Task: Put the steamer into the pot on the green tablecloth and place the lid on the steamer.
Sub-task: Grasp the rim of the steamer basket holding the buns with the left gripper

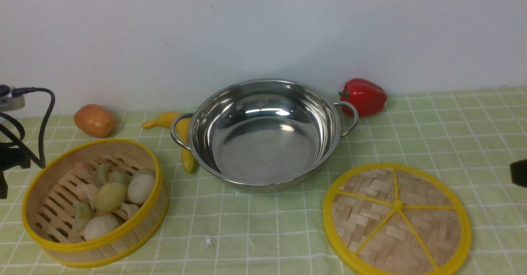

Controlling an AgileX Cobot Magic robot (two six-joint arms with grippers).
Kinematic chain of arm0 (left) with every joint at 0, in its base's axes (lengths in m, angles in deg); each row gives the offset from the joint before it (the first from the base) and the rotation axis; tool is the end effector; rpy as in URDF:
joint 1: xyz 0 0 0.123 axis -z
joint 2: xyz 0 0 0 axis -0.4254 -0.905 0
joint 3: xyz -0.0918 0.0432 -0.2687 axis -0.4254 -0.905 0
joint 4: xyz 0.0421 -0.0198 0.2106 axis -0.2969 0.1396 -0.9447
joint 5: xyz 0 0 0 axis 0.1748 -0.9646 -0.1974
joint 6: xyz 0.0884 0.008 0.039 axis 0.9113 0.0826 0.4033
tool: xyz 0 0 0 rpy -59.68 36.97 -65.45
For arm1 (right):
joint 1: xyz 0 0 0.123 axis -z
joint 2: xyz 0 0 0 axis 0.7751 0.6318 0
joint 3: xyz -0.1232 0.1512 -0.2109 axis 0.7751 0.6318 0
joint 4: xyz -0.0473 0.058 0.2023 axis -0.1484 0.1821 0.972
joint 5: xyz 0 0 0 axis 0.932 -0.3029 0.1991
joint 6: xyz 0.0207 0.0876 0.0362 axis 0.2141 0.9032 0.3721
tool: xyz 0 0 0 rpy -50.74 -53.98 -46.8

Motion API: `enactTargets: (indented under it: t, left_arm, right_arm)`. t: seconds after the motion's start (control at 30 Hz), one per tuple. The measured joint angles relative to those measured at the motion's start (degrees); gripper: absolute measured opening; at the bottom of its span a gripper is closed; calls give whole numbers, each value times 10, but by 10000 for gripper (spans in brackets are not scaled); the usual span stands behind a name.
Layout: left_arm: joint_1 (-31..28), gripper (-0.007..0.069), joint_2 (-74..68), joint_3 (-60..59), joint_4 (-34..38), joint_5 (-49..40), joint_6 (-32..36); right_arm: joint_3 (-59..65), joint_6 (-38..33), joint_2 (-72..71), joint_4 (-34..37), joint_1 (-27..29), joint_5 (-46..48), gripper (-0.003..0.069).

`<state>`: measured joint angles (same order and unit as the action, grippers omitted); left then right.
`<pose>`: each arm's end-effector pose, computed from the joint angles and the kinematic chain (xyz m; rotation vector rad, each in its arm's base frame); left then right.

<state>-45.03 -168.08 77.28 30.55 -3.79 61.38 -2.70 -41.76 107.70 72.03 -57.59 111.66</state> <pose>0.2609 0.1036 0.2647 -0.4198 2.8448 0.2121 0.1288 0.0339 0.3179 -0.0356 2.4860 0.3536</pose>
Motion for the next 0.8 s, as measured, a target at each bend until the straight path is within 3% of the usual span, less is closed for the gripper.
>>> enactTargets:
  t: [0.13, 0.67, 0.77, 0.8]
  left_arm:
    - [-9, 282, -46, 0, 12, 11, 22]
    - [-9, 284, -154, 0, 16, 110, 20]
    - [-9, 253, -171, 0, 17, 115, 5]
    - [-9, 187, -182, 2, 20, 116, -8]
  right_arm:
    - [0, -4, 0, 0, 0, 0, 242]
    - [0, 0, 0, 2, 0, 0, 242]
    - [0, 0, 0, 2, 0, 0, 242]
    - [0, 0, 0, 2, 0, 3, 242]
